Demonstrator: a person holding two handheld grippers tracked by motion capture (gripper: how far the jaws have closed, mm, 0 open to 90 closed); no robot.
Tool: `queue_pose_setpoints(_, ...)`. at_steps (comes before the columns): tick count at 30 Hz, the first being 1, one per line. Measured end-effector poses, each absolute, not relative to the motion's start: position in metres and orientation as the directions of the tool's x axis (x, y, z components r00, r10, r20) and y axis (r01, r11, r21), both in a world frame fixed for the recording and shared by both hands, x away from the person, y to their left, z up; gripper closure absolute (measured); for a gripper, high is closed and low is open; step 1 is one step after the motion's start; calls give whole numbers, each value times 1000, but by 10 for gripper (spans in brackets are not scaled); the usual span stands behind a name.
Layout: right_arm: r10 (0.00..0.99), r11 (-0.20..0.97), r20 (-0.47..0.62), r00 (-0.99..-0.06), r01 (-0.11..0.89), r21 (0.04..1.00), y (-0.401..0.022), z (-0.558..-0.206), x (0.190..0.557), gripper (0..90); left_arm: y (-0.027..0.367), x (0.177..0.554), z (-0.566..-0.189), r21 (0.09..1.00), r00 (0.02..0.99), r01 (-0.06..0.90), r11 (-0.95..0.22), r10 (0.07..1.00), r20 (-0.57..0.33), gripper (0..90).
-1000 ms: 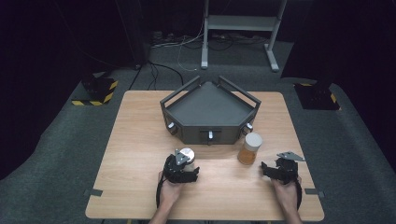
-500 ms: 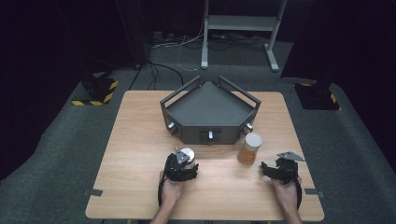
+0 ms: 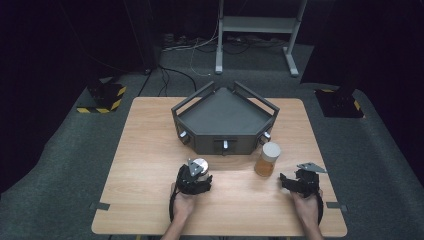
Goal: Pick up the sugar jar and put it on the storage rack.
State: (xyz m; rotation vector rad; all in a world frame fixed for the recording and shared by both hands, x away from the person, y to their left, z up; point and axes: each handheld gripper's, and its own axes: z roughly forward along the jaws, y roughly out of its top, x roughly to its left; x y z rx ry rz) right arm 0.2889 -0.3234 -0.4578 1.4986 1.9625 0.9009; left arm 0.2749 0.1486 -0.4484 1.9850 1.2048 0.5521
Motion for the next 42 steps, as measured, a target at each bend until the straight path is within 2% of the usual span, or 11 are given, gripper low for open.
queue_pose_setpoints(17, 965, 172, -1, -264, 627, 760, -324, -458, 289, 154, 147, 277, -427, 774, 507, 544, -323, 862, 3, 313)
queue_pose_setpoints(31, 965, 172, -2, -263, 627, 760, -323, -458, 289, 152, 151, 290, -376, 776, 580, 510, -372, 814, 9, 313)
queue_pose_setpoints(42, 965, 168, 3, -263, 628, 760, -324, -458, 289, 151, 155, 308, -342, 784, 612, 501, -366, 790, -22, 313)
